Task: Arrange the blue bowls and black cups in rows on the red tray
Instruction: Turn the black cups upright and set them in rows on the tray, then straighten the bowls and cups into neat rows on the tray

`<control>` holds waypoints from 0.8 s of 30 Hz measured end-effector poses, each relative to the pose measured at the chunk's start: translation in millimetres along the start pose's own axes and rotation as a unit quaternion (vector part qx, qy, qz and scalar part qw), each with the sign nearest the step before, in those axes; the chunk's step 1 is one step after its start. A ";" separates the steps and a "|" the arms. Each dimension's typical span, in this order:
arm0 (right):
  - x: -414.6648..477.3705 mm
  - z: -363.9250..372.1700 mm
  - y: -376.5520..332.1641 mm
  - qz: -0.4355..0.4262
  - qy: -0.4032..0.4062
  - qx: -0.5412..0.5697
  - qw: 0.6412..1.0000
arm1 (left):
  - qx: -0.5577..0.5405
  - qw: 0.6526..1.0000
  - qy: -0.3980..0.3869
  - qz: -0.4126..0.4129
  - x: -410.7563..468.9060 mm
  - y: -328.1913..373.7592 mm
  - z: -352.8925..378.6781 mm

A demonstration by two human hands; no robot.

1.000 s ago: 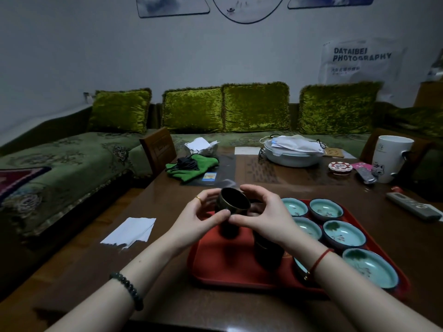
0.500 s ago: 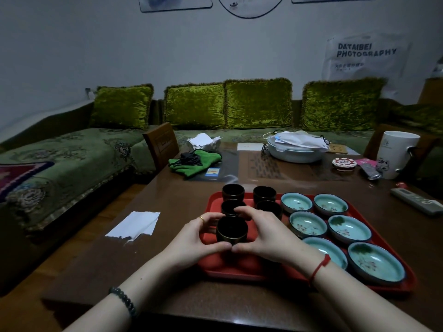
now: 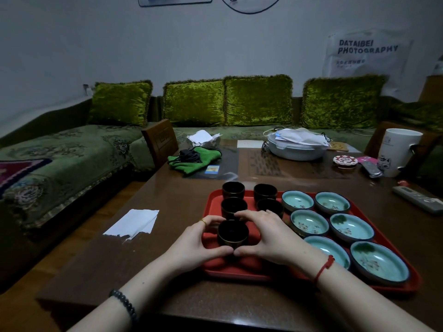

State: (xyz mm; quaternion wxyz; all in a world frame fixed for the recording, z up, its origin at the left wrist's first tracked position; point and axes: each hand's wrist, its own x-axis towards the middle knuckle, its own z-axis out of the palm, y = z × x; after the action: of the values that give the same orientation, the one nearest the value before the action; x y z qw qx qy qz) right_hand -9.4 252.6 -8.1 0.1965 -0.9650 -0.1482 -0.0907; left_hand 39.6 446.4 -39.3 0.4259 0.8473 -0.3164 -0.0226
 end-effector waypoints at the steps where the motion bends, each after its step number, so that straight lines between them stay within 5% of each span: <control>1: -0.7 -1.6 1.2 -0.004 0.007 0.014 1.000 | 0.002 1.000 -0.001 -0.001 -0.3 -0.2 -0.3; 10: -21.4 -35.8 30.9 0.024 0.086 0.128 0.988 | -0.020 0.999 0.030 -0.010 3.5 9.1 -5.5; 24: -77.3 -83.6 130.1 0.192 0.161 0.115 0.961 | -0.031 0.994 0.100 0.012 51.1 36.7 8.0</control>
State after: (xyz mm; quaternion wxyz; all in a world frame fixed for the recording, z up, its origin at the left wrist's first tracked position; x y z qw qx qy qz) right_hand -49.9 85.0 3.8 0.3415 -0.9187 0.0639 -0.1878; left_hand 58.9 396.3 -5.6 0.4816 0.8278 -0.2816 0.0582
